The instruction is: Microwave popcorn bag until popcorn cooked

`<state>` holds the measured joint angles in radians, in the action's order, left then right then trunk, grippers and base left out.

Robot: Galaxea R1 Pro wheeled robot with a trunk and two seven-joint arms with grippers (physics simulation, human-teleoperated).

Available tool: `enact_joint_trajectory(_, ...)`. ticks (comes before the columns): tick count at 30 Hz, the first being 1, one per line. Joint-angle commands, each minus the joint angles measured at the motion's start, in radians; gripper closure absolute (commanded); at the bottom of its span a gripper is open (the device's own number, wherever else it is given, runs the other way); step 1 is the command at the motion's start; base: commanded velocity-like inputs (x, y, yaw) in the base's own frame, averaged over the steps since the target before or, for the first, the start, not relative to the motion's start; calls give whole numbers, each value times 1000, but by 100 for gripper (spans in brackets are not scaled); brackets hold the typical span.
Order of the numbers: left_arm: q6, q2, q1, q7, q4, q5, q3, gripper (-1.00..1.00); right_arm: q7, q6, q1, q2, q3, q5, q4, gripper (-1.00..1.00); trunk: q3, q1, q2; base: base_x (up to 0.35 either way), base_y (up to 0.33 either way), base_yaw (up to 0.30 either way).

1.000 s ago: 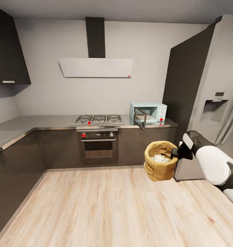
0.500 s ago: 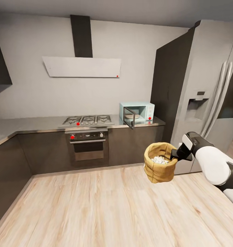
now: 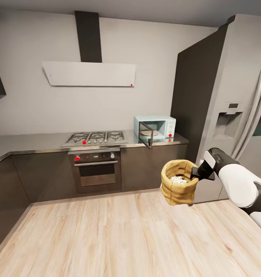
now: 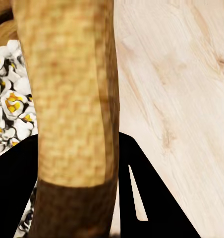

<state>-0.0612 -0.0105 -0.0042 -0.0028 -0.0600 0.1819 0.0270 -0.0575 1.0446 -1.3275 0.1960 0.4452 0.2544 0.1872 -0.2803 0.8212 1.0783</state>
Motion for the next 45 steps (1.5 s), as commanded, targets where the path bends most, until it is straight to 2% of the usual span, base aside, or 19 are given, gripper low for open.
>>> enact_joint_trajectory(1, -1, 0, 0, 0, 0, 5, 2, -100, -7, 3, -1, 0, 9, 1, 1, 100, -1, 1, 1, 321, 0, 0)
enact_joint_trajectory(15, 4, 1, 0, 1, 0, 7, 2, -100, -7, 3, -1, 5, 9, 5, -2, 100, -1, 1, 1, 321, -42, 0)
enact_joint_trajectory(32, 3, 1, 0, 1, 0, 7, 3, -100, -6, 3, -1, 1, 12, -1, 5, 100, -1, 1, 1, 303, -186, 0)
enact_joint_trajectory(33, 3, 1, 0, 1, 0, 7, 3, -100, -6, 3, -1, 0, 20, -1, 5, 100, -1, 1, 1, 299, -197, 0)
enact_joint_trajectory(36, 2, 1, 0, 1, 0, 7, 2, -100, -4, 3, -1, 2, 91, 0, 7, 100, -1, 1, 1, 298, -197, 0)
enact_joint_trajectory(38, 0, 1, 0, 1, 0, 7, 3, -100, -4, 3, -1, 3, 113, 0, 7, 100, -1, 1, 1, 298, -197, 0)
enact_joint_trajectory(45, -3, 1, 0, 1, 0, 7, 4, -100, -4, 3, -1, 1, 118, 0, 8, 100, -1, 1, 1, 297, -197, 0)
